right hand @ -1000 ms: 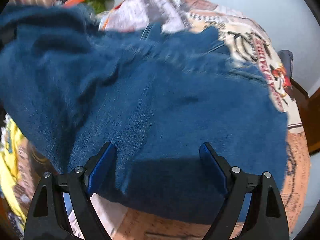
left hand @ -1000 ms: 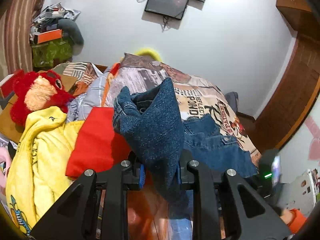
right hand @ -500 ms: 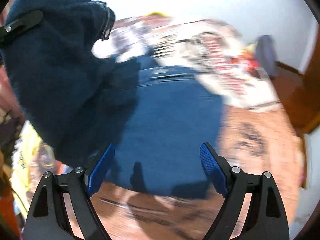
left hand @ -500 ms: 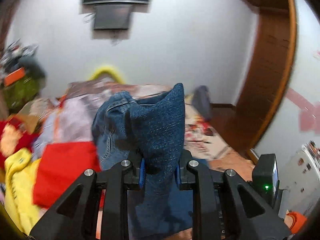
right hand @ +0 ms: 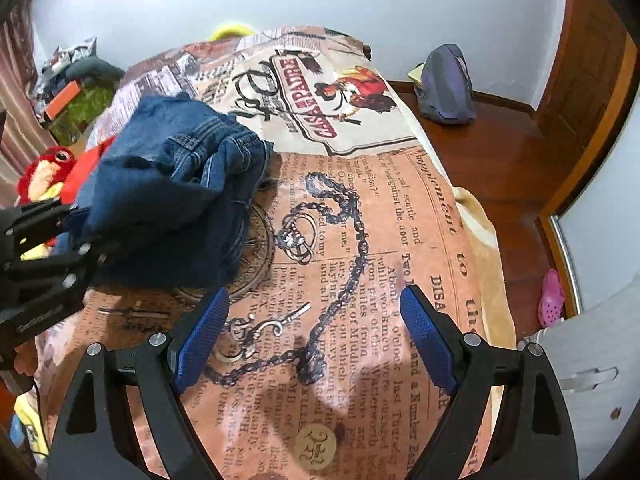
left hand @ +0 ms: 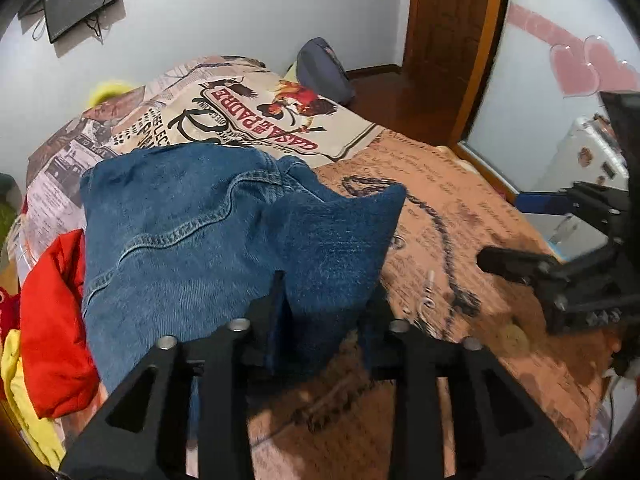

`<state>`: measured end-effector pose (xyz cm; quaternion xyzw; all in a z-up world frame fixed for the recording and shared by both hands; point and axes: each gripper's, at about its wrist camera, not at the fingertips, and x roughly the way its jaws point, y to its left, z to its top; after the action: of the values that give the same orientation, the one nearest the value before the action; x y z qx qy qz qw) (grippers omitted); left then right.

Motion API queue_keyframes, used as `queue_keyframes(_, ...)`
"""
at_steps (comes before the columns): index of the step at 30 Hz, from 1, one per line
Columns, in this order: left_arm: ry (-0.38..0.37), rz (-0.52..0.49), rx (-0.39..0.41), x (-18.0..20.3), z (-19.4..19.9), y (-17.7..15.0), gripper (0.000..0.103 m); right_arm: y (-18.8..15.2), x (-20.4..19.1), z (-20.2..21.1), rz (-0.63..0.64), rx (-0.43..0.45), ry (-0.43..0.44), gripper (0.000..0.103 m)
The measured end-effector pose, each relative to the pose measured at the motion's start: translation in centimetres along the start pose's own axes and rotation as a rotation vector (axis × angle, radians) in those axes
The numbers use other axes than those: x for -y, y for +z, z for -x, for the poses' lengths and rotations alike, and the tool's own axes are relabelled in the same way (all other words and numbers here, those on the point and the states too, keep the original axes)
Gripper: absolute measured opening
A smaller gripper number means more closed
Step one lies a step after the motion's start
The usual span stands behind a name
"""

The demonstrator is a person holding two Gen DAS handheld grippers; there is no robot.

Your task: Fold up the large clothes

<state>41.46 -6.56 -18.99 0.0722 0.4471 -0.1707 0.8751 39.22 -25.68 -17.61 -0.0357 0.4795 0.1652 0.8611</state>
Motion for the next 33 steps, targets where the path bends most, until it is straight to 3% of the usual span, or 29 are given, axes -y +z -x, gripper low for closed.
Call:
queue_keyframes(1,-0.033,0.013,0.011,-0.4,1.2,-0.2,0.048,-0.1,0.0,0.4,-0.003,0.009,0.007,0.085)
queue_keyframes(3,-0.028,0.032,0.059,-0.7,3.5,-0.5,0.066,0.6,-0.6,1.2,-0.009,0.037,0.028,0.085)
queue_keyframes(7,0.076,0.058,0.175,-2.9,7.6,-1.1,0.071,2.2,-2.8,2.2,0.017,0.099,0.090,0.085)
queue_keyframes(8,0.125,0.068,0.192,-4.0,8.3,-1.3,0.076,2.5,-3.1,1.8,0.024,0.107,0.102,0.086)
queue_keyframes(10,0.201,0.079,0.206,-5.7,8.8,-1.8,0.084,3.4,-4.8,1.5,0.042,0.122,0.136,0.089)
queue_keyframes(13,0.289,0.121,0.166,-8.6,8.0,-2.9,0.084,4.0,-6.7,0.1,0.053,0.112,0.179,0.090)
queue_keyframes(19,0.233,0.218,-0.001,-12.2,3.6,-6.5,0.085,3.6,-7.4,-4.8,0.039,-0.006,0.178,0.090)
queue_keyframes(21,0.180,0.240,-0.014,-12.8,2.8,-7.9,0.090,2.7,-6.6,-6.5,0.033,-0.055,0.144,0.091)
queue_keyframes(25,0.158,0.273,-0.028,-13.3,3.1,-10.6,0.094,1.0,-4.2,-7.0,-0.042,-0.115,0.198,0.096)
queue_keyframes(33,0.221,0.313,-0.021,-14.8,6.0,-12.1,0.094,0.9,-4.4,-3.3,0.001,-0.040,0.098,0.096)
